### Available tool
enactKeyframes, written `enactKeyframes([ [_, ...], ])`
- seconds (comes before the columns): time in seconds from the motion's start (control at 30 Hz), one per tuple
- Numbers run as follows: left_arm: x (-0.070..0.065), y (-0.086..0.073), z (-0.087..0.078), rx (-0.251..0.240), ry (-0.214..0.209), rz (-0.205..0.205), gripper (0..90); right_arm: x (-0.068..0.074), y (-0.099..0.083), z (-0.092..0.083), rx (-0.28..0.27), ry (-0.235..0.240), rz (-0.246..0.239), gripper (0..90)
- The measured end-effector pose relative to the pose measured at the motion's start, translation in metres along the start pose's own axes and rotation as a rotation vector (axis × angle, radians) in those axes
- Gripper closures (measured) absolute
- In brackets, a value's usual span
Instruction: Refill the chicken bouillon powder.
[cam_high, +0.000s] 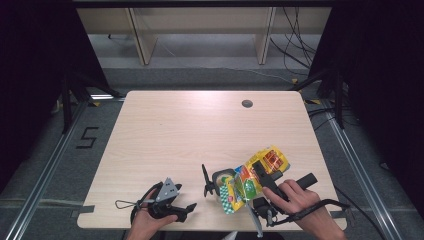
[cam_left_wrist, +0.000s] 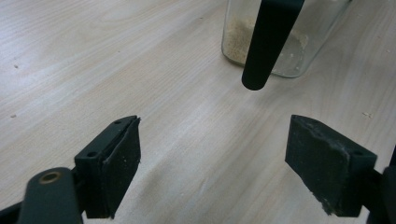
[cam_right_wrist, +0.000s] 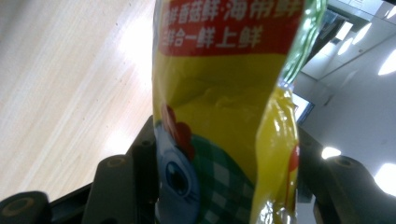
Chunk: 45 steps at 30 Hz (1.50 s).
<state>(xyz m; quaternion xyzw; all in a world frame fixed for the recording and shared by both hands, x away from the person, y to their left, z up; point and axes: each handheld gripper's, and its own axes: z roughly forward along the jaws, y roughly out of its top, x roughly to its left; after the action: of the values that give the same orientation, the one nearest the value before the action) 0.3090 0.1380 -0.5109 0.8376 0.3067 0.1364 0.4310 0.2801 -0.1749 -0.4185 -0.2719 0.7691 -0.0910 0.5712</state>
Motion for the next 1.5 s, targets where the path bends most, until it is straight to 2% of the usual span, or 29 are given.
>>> enactKeyframes([
  [0.03, 0.001, 0.0003, -0.0005, 0.005, 0.002, 0.012, 17.6, -0.0001, -0.0001, -0.0002, 0.002, 0.0, -0.002, 45.1],
  [0.07, 0.0002, 0.0002, -0.0003, 0.007, 0.007, -0.005, 17.5, -0.0003, -0.0004, -0.0005, 0.001, 0.0, 0.0, 45.1],
  [0.17, 0.0003, -0.0001, -0.0004, 0.007, 0.004, 0.001, 17.6, -0.0004, -0.0009, -0.0017, 0.002, 0.0, 0.007, 45.1],
  [0.23, 0.0003, 0.0002, -0.0002, 0.007, 0.006, -0.003, 17.6, -0.0022, -0.0008, -0.0023, -0.003, -0.007, -0.011, 45.1],
  [0.27, -0.0004, -0.0002, 0.0002, 0.009, -0.002, -0.017, 17.6, -0.0015, -0.0004, -0.0024, -0.006, -0.004, 0.001, 45.1],
  [0.3, -0.0006, -0.0002, 0.0006, 0.001, -0.002, -0.009, 17.6, -0.0013, 0.0001, -0.0023, -0.004, 0.002, -0.001, 45.1],
  [0.33, -0.0015, -0.0006, 0.0007, 0.003, -0.004, -0.025, 17.6, -0.0004, 0.0013, -0.0021, 0.001, -0.001, -0.005, 45.1],
  [0.4, -0.0006, 0.0001, 0.0006, 0.0, -0.002, -0.011, 17.5, -0.0011, 0.0023, -0.0009, -0.009, -0.006, -0.042, 45.1],
  [0.47, -0.0015, -0.0004, 0.0009, 0.001, -0.005, -0.025, 17.6, -0.0016, 0.0019, -0.0007, -0.025, -0.012, -0.034, 45.2],
  [0.63, 0.0011, 0.0, 0.0002, 0.014, -0.006, 0.012, 17.6, -0.0019, 0.0031, -0.0016, -0.02, -0.008, -0.034, 45.1],
  [0.67, -0.0016, -0.0007, 0.0011, 0.001, -0.004, -0.03, 17.6, -0.0018, 0.0031, -0.0014, -0.019, -0.008, -0.034, 45.2],
  [0.77, 0.0002, 0.0001, 0.0011, 0.004, -0.006, 0.0, 17.5, -0.0018, 0.0025, -0.0006, -0.027, 0.0, -0.024, 45.2],
  [0.8, -0.0017, -0.0008, 0.0019, -0.002, 0.0, -0.029, 17.6, 0.0003, 0.0033, 0.0008, -0.013, 0.004, -0.016, 45.2],
  [0.9, -0.0006, -0.0001, 0.0003, 0.001, 0.0, -0.013, 17.6, -0.0008, 0.0017, 0.0007, -0.031, 0.005, -0.02, 45.5],
  [0.93, -0.0002, 0.0002, -0.0001, 0.008, 0.007, -0.011, 17.6, -0.0002, 0.001, -0.0006, -0.021, 0.013, -0.003, 45.5],
  [0.97, 0.0004, -0.0001, 0.0001, 0.016, 0.005, -0.012, 17.6, -0.0025, 0.0002, -0.0006, -0.033, 0.004, -0.023, 45.5],
  [1.07, 0.0011, 0.0001, 0.0001, 0.01, -0.005, 0.011, 17.6, -0.0037, -0.0007, -0.0013, -0.042, 0.002, -0.013, 45.6],
  [1.13, 0.001, 0.0003, 0.0002, 0.01, -0.005, 0.01, 17.6, -0.0028, -0.0001, -0.0011, -0.041, -0.003, -0.01, 45.6],
  [1.17, -0.0008, -0.0001, 0.0006, 0.001, -0.002, -0.014, 17.6, -0.0031, 0.0004, -0.0004, -0.039, 0.007, -0.022, 45.6],
  [1.2, -0.0007, -0.0002, 0.0002, 0.005, 0.0, -0.014, 17.5, -0.0019, 0.001, 0.0001, -0.038, 0.005, -0.018, 45.6],
  [1.23, -0.0006, -0.0001, 0.0003, 0.0, 0.002, -0.01, 17.6, 0.0015, 0.001, -0.0004, -0.016, 0.037, 0.004, 45.6],
  [1.27, 0.0004, 0.0003, 0.0, 0.006, -0.004, 0.004, 17.6, -0.001, 0.0013, 0.0011, -0.036, 0.009, -0.015, 45.6],
  [1.3, 0.0006, 0.0001, 0.0002, 0.011, -0.004, 0.005, 17.6, -0.001, 0.001, 0.0021, -0.038, 0.014, -0.015, 45.6],
  [1.33, -0.0005, -0.0002, 0.0006, 0.002, -0.001, -0.008, 17.6, 0.0012, 0.0007, 0.0023, -0.042, 0.018, 0.022, 45.6],
  [1.37, -0.001, -0.0003, 0.0005, 0.003, -0.003, -0.018, 17.6, 0.0003, -0.0001, 0.0023, -0.043, 0.016, 0.007, 45.6],
  [1.4, -0.0004, 0.0, 0.0006, -0.001, -0.003, -0.008, 17.6, -0.0013, -0.0009, 0.0021, -0.043, 0.019, -0.023, 45.7],
  [1.47, 0.0005, 0.0002, 0.0002, 0.01, -0.004, 0.003, 17.5, -0.0003, -0.0016, 0.0007, -0.037, 0.015, -0.002, 45.6],
  [1.5, -0.0015, -0.0005, 0.0011, 0.002, -0.003, -0.026, 17.6, 0.0003, -0.0017, 0.0006, -0.04, 0.014, 0.025, 45.7],
])
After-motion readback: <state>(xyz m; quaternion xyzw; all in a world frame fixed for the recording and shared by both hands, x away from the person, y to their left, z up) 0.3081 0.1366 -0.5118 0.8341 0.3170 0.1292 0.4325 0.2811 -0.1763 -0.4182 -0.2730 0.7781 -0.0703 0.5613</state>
